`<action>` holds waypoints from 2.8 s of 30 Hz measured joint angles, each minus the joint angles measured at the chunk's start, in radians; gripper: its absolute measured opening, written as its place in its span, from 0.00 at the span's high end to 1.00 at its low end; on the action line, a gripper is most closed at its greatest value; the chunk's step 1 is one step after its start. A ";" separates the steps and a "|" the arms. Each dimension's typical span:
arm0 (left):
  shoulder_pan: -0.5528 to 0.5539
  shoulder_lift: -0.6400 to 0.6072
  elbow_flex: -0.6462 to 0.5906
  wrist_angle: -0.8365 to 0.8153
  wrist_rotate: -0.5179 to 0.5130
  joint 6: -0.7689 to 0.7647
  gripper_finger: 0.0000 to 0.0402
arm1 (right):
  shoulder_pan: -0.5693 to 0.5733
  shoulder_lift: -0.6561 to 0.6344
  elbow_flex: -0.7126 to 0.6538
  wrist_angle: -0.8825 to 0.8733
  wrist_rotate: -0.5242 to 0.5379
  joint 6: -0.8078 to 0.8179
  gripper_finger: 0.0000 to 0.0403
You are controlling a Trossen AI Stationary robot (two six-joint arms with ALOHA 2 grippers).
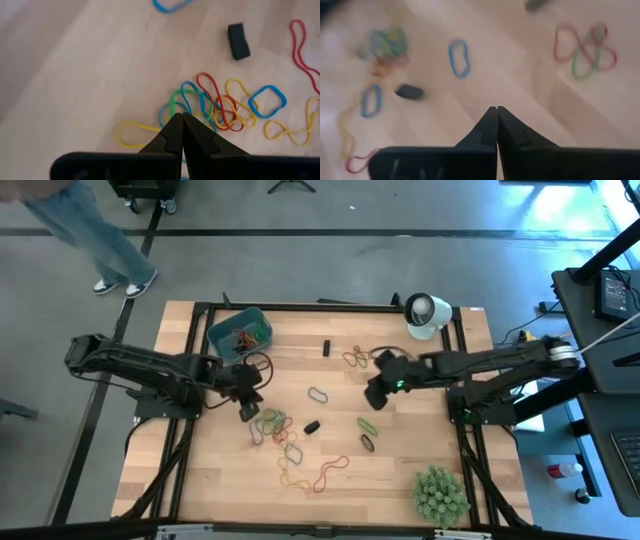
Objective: Pick and place rubber bands into bin
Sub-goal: Put the bottom right green rubber band into the bin
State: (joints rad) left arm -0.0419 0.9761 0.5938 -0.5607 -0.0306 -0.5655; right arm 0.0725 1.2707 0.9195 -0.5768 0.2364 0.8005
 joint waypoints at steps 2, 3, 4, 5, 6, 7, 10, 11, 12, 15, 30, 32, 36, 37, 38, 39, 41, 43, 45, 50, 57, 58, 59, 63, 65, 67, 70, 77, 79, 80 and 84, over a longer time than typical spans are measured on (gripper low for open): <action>0.034 -0.042 0.000 -0.013 0.014 0.059 1.00 | 0.010 0.088 0.082 -0.108 -0.024 0.038 1.00; 0.052 -0.063 0.000 -0.025 0.026 0.088 1.00 | 0.015 0.130 0.118 -0.161 -0.038 0.061 0.99; 0.068 -0.084 0.000 -0.041 0.039 0.114 1.00 | 0.020 0.173 0.152 -0.203 -0.049 0.080 0.99; 0.083 -0.102 0.000 -0.047 0.054 0.137 1.00 | 0.026 0.210 0.178 -0.232 -0.058 0.110 0.98; 0.096 -0.117 0.000 -0.053 0.067 0.158 1.00 | 0.031 0.246 0.200 -0.263 -0.062 0.136 0.96; 0.107 -0.131 0.000 -0.061 0.075 0.178 1.00 | 0.035 0.280 0.220 -0.293 -0.073 0.150 0.95; 0.125 -0.166 0.000 -0.072 0.079 0.214 1.00 | 0.045 0.371 0.246 -0.316 -0.119 0.190 0.89; 0.127 -0.173 0.000 -0.071 0.079 0.220 1.00 | 0.046 0.397 0.246 -0.317 -0.144 0.193 0.87; 0.130 -0.181 -0.001 -0.072 0.078 0.221 1.00 | 0.048 0.423 0.246 -0.312 -0.173 0.193 0.84; 0.130 -0.192 -0.001 -0.062 0.077 0.232 1.00 | 0.048 0.495 0.246 -0.302 -0.231 0.190 0.78; 0.130 -0.197 -0.001 -0.063 0.050 0.257 0.95 | 0.072 0.596 0.246 -0.204 -0.264 0.226 0.73; 0.130 -0.197 -0.001 -0.062 0.048 0.257 0.94 | 0.084 0.596 0.246 -0.201 -0.264 0.242 0.74; 0.130 -0.197 -0.001 -0.055 0.030 0.257 0.91 | 0.105 0.596 0.246 -0.199 -0.259 0.254 0.78; 0.130 -0.197 -0.001 -0.054 0.020 0.256 0.90 | 0.110 0.596 0.244 -0.196 -0.259 0.254 0.80; 0.130 -0.197 -0.001 -0.049 0.009 0.256 0.89 | 0.113 0.597 0.239 -0.186 -0.259 0.257 0.81; 0.130 -0.197 -0.001 -0.041 0.000 0.256 0.88 | 0.118 0.599 0.236 -0.182 -0.258 0.266 0.82; 0.130 -0.197 -0.001 -0.032 -0.005 0.256 0.85 | 0.124 0.604 0.227 -0.180 -0.255 0.271 0.86; 0.130 -0.197 -0.001 -0.023 -0.005 0.256 0.81 | 0.129 0.613 0.224 -0.179 -0.253 0.272 0.90; 0.130 -0.197 -0.001 -0.016 -0.005 0.254 0.77 | 0.130 0.619 0.226 -0.185 -0.251 0.272 0.96; 0.130 -0.197 -0.001 0.013 -0.004 0.238 0.68 | 0.130 0.622 0.265 -0.208 -0.235 0.264 0.99; 0.101 -0.197 -0.001 0.181 0.008 0.223 0.63 | 0.130 0.608 0.433 -0.240 -0.094 0.184 1.00; 0.094 -0.197 -0.001 0.205 0.008 0.233 0.63 | 0.129 0.608 0.461 -0.243 -0.067 0.162 1.00; 0.087 -0.197 -0.001 0.224 0.008 0.245 0.62 | 0.127 0.608 0.491 -0.242 -0.043 0.140 1.00; 0.059 -0.192 -0.001 0.288 0.008 0.273 0.59 | 0.117 0.608 0.612 -0.246 0.076 0.046 1.00; 0.046 -0.182 -0.001 0.320 0.007 0.274 0.57 | 0.108 0.608 0.678 -0.241 0.130 -0.009 1.00; 0.033 -0.167 -0.001 0.355 0.004 0.288 0.55 | 0.096 0.608 0.744 -0.227 0.153 -0.084 1.00; 0.014 -0.126 -0.001 0.441 0.000 0.331 0.52 | 0.075 0.608 0.818 -0.171 0.155 -0.182 1.00; -0.011 -0.011 -0.001 0.708 -0.045 0.370 0.49 | 0.051 0.608 0.877 -0.071 0.155 -0.307 1.00; -0.011 0.019 -0.001 0.747 -0.072 0.370 0.50 | 0.052 0.608 0.877 -0.047 0.155 -0.331 1.00; -0.011 0.034 0.000 0.760 -0.079 0.370 0.50 | 0.052 0.608 0.877 -0.038 0.155 -0.337 1.00; -0.011 0.084 0.000 0.778 -0.083 0.370 0.50 | 0.053 0.608 0.877 -0.031 0.154 -0.341 1.00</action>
State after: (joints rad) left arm -0.0528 1.0599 0.5938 0.2175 -0.1139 -0.1951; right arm 0.1259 1.8786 1.7969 -0.6075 0.3908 0.4591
